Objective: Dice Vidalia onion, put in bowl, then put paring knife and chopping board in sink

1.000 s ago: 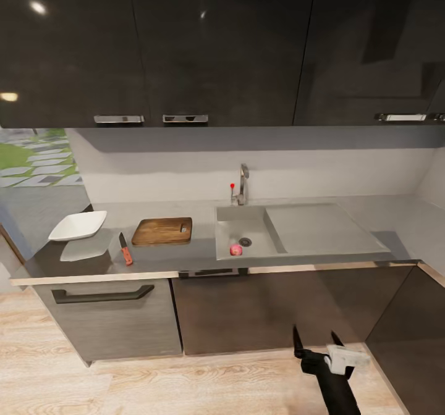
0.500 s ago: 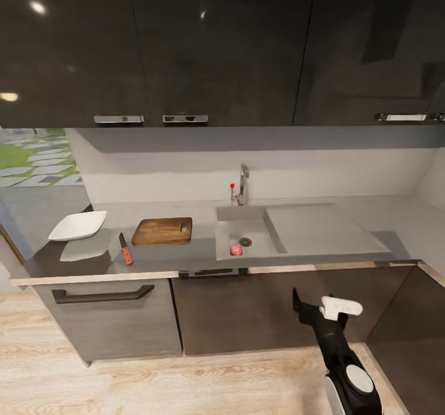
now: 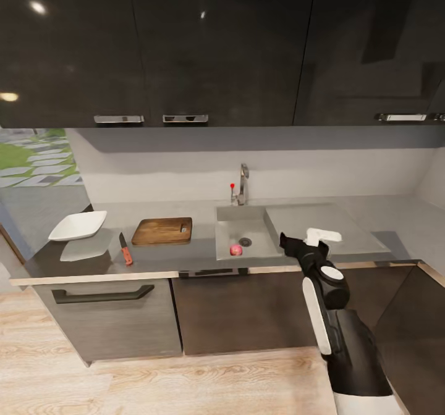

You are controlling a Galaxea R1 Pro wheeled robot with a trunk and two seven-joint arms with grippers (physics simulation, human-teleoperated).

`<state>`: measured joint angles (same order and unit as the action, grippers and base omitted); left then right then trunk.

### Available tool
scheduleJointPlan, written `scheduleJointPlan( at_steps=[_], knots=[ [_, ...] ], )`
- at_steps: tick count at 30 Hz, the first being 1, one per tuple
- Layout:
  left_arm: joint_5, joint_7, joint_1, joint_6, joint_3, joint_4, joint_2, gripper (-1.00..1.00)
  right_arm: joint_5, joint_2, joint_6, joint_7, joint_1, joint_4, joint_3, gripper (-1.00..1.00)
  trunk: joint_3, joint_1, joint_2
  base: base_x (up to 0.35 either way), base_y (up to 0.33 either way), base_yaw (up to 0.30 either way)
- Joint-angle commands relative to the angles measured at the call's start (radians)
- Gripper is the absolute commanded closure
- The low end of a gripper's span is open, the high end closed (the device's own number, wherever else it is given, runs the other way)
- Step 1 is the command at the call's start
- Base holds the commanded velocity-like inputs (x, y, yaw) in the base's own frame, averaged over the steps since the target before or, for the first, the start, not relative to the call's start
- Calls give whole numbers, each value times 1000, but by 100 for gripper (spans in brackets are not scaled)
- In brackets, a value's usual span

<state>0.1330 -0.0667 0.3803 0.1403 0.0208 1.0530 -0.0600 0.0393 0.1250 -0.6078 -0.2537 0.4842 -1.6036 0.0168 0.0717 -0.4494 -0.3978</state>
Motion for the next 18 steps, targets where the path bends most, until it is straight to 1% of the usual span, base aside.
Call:
scheduleJointPlan(
  at_steps=[1, 2, 3, 4, 6, 7, 8, 9, 11, 12, 14, 16, 18],
  knots=[
    [10, -4, 0, 2, 2, 1, 0, -100, 4, 6, -21, -10, 24, 8, 1, -100, 2, -1, -2, 0, 0, 0],
    [10, -4, 0, 2, 2, 1, 0, -100, 4, 17, -49, -13, 66, 32, 2, -100, 2, -1, -2, 0, 0, 0],
    [10, -4, 0, 2, 2, 0, 0, -100, 4, 22, -60, -14, 87, 48, 2, -100, 2, -1, -2, 0, 0, 0],
    [10, -4, 0, 2, 2, 0, 0, -100, 4, 35, -78, -15, 130, 92, 2, -100, 2, -1, -2, 0, 0, 0],
    [10, -4, 0, 2, 2, 0, 0, -100, 4, 49, -89, -16, 175, 148, 2, -100, 2, -1, -2, 0, 0, 0],
    [10, -4, 0, 2, 2, 0, 0, -100, 4, 49, -96, -17, 221, 215, 2, -100, 2, -1, -2, 0, 0, 0],
    [10, -4, 0, 2, 2, 0, 0, -100, 4, 49, -98, -17, 246, 252, 2, -100, 2, -1, -2, 0, 0, 0],
    [10, -4, 0, 2, 2, 0, 0, -100, 4, 49, -100, -17, 296, 336, 2, -100, 2, -1, -2, 0, 0, 0],
    [10, -4, 0, 2, 2, 1, 0, -100, 4, 49, -99, -17, 350, 425, 2, -100, 2, -1, -2, 0, 0, 0],
    [10, -4, 0, 2, 2, 1, 0, -100, 5, 49, -93, -17, 404, 515, 2, -100, 2, -1, -2, 0, 0, 0],
    [10, -4, -1, 2, 2, 2, 0, -100, 6, 49, -84, -16, 457, 599, 2, -100, 2, -1, -2, 0, 0, 0],
    [10, -4, -1, 2, 2, 3, 1, -100, 7, 49, -53, -15, 540, 747, 2, -100, 2, -1, -2, 0, 0, 0],
    [10, -4, 0, 2, 2, 3, 0, -100, 8, 49, -34, -14, 565, 805, 1, -100, 2, -1, -2, 0, 0, 0]
  ],
)
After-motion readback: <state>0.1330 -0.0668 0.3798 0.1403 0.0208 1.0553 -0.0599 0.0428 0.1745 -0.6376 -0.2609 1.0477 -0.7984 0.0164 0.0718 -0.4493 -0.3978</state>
